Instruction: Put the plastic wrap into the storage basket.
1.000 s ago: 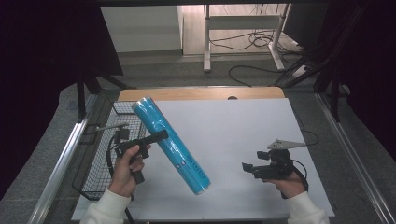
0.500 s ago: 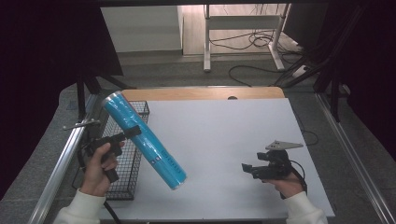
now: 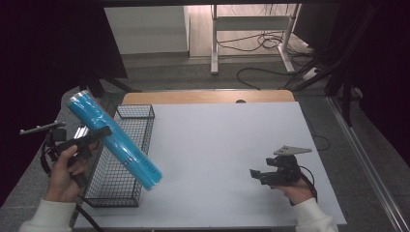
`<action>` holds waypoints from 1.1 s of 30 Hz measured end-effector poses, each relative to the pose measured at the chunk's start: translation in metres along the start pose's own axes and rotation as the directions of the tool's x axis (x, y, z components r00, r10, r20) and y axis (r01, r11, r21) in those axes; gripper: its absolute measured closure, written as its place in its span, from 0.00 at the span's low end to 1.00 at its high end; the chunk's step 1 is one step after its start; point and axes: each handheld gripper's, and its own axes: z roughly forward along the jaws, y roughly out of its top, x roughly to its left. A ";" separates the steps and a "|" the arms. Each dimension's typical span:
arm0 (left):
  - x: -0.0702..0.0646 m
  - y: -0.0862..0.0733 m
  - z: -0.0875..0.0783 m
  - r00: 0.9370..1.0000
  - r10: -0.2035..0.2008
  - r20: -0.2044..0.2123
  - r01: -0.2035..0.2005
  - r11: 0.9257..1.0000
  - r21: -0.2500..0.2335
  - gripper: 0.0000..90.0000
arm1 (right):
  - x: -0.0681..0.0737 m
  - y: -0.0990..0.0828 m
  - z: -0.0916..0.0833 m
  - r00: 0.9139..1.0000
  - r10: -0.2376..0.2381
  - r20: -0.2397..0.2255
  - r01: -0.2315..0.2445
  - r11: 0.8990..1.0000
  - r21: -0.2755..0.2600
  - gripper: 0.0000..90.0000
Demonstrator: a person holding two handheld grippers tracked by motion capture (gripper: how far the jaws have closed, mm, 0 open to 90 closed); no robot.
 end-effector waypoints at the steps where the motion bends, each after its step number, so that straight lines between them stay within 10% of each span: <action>1: 0.001 0.003 -0.005 1.000 0.001 -0.010 -0.001 1.000 -0.001 0.36 | 0.000 0.000 0.001 1.000 -0.003 0.008 0.003 1.000 0.005 0.17; 18: 0.016 0.035 -0.058 0.988 0.033 -0.154 -0.032 0.999 0.014 0.36 | -0.006 -0.003 0.003 1.000 0.017 0.026 -0.018 1.000 0.005 0.17; 26: 0.023 0.035 -0.047 0.957 0.088 -0.276 -0.058 0.991 0.117 0.36 | -0.006 -0.003 0.004 1.000 0.017 0.026 -0.017 1.000 0.004 0.17; 33: 0.029 0.029 -0.034 0.949 0.107 -0.297 -0.053 0.981 0.185 0.36 | -0.006 -0.003 0.003 1.000 0.015 0.024 -0.015 1.000 0.003 0.17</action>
